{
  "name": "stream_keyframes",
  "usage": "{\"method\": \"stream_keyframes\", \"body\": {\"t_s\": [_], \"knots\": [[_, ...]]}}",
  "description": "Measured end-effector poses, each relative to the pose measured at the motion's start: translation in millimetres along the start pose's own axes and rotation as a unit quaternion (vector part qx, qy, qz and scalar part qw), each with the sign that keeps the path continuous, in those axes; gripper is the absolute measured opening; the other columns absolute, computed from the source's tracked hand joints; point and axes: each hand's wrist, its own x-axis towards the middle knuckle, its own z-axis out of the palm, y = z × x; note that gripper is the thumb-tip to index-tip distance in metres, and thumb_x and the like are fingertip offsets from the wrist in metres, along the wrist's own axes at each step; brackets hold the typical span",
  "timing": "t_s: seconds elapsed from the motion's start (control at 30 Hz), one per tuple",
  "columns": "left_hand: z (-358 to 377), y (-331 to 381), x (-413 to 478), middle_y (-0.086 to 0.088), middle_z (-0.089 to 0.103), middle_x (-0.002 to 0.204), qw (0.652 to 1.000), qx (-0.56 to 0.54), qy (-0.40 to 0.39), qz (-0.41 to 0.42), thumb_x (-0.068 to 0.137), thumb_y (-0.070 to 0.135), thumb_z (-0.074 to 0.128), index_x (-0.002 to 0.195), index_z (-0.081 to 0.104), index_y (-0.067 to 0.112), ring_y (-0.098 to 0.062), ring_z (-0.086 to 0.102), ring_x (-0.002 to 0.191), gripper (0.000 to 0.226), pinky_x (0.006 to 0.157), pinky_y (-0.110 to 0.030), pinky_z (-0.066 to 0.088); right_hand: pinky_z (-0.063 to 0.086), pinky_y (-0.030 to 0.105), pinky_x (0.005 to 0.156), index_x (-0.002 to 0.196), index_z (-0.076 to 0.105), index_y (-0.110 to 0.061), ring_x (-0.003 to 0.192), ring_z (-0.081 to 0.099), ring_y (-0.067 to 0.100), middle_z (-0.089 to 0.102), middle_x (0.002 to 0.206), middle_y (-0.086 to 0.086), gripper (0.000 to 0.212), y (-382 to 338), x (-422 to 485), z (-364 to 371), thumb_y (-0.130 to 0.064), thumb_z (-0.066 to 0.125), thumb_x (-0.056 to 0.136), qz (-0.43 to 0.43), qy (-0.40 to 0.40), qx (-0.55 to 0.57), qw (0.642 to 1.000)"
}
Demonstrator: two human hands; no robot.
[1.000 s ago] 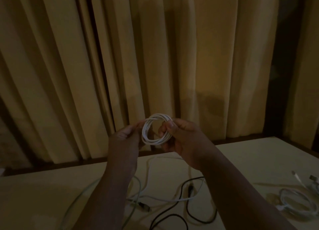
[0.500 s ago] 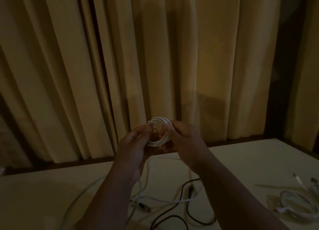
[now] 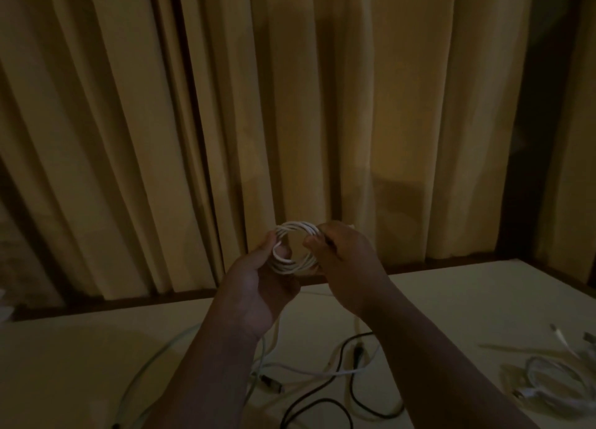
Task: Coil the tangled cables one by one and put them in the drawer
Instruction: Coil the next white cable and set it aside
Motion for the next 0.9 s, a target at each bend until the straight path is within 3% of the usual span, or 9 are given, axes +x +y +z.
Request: {"method": "stream_keyframes", "body": {"t_s": [0.13,0.23,0.3,0.47,0.57,0.67,0.7,0.83,0.9], "knots": [[0,1,2,-0.01,0.052,0.076,0.999,-0.024,-0.037,-0.002,0.086,0.03,0.064,0.112,0.063,0.003,-0.026,0.054,0.074,0.037,0.064,-0.036,0.042,0.047,0.019,0.056,0.076,0.052,-0.03,0.071,0.059,0.004,0.055,0.072,-0.008,0.027,0,-1,1,-0.025,0.055,0.102,-0.002,0.01,-0.031,0.999],[2,-2,2,-0.032,0.064,0.113,0.999,0.038,-0.006,0.034,0.085,0.009,0.067,0.12,0.058,-0.009,-0.04,0.063,0.095,0.04,0.083,-0.049,0.053,0.058,0.038,0.061,0.078,0.056,-0.026,0.066,0.065,0.01,0.06,0.071,-0.005,0.026,-2,-1,-2,-0.024,0.054,0.103,0.01,0.017,0.018,1.0],[5,-5,2,-0.025,0.069,0.116,0.987,0.126,0.052,0.086,0.087,0.002,0.068,0.119,0.061,0.0,-0.034,0.069,0.097,0.033,0.086,-0.049,0.054,0.058,0.046,0.064,0.082,0.06,-0.018,0.067,0.066,0.015,0.063,0.073,0.0,0.024,-1,-1,-4,-0.025,0.053,0.104,0.02,0.021,0.021,0.999],[10,-5,-6,0.008,0.07,0.096,0.854,0.435,0.145,0.248,0.078,0.031,0.081,0.095,0.073,0.033,-0.008,0.067,0.087,0.019,0.073,-0.029,0.058,0.047,0.028,0.055,0.076,0.054,-0.025,0.066,0.059,0.012,0.058,0.073,-0.001,0.028,3,1,-6,-0.027,0.052,0.104,0.027,0.027,-0.028,0.999],[10,0,-14,0.01,0.07,0.076,0.787,0.538,0.091,0.289,0.087,0.02,0.072,0.104,0.074,0.038,-0.006,0.064,0.072,0.025,0.057,-0.015,0.047,0.034,0.013,0.056,0.081,0.051,-0.024,0.068,0.048,0.002,0.052,0.081,-0.004,0.023,9,1,-3,-0.024,0.053,0.104,0.007,0.03,-0.058,0.998],[8,5,-15,0.017,0.069,0.076,0.755,0.595,0.073,0.265,0.089,0.014,0.069,0.107,0.073,0.033,0.004,0.064,0.072,0.027,0.061,-0.009,0.045,0.035,0.001,0.067,0.097,0.058,-0.016,0.079,0.045,-0.008,0.047,0.103,-0.003,0.011,16,2,-3,-0.023,0.054,0.103,0.004,0.026,-0.082,0.996],[7,6,-13,0.015,0.072,0.083,0.769,0.584,0.076,0.248,0.09,0.011,0.068,0.11,0.073,0.029,0.004,0.066,0.076,0.028,0.065,-0.008,0.047,0.035,-0.001,0.07,0.103,0.059,-0.014,0.082,0.044,-0.01,0.045,0.108,-0.004,0.011,17,3,-5,-0.024,0.054,0.103,0.005,0.024,-0.09,0.996],[8,12,-9,-0.006,0.077,0.082,0.942,0.315,0.044,0.107,0.095,-0.006,0.057,0.104,0.074,0.008,-0.017,0.074,0.073,0.024,0.064,-0.028,0.059,0.037,0.002,0.069,0.1,0.055,-0.021,0.084,0.047,-0.006,0.042,0.106,-0.009,0.006,15,4,-15,-0.025,0.055,0.103,0.008,0.017,-0.087,0.996],[7,15,-7,-0.007,0.075,0.077,0.962,0.256,0.047,0.081,0.096,-0.007,0.055,0.099,0.072,0.007,-0.014,0.071,0.066,0.022,0.064,-0.031,0.058,0.04,0.007,0.067,0.095,0.053,-0.023,0.08,0.051,0.0,0.044,0.101,-0.01,0.008,13,5,-19,-0.026,0.055,0.103,0.008,0.008,-0.082,0.997]]}}
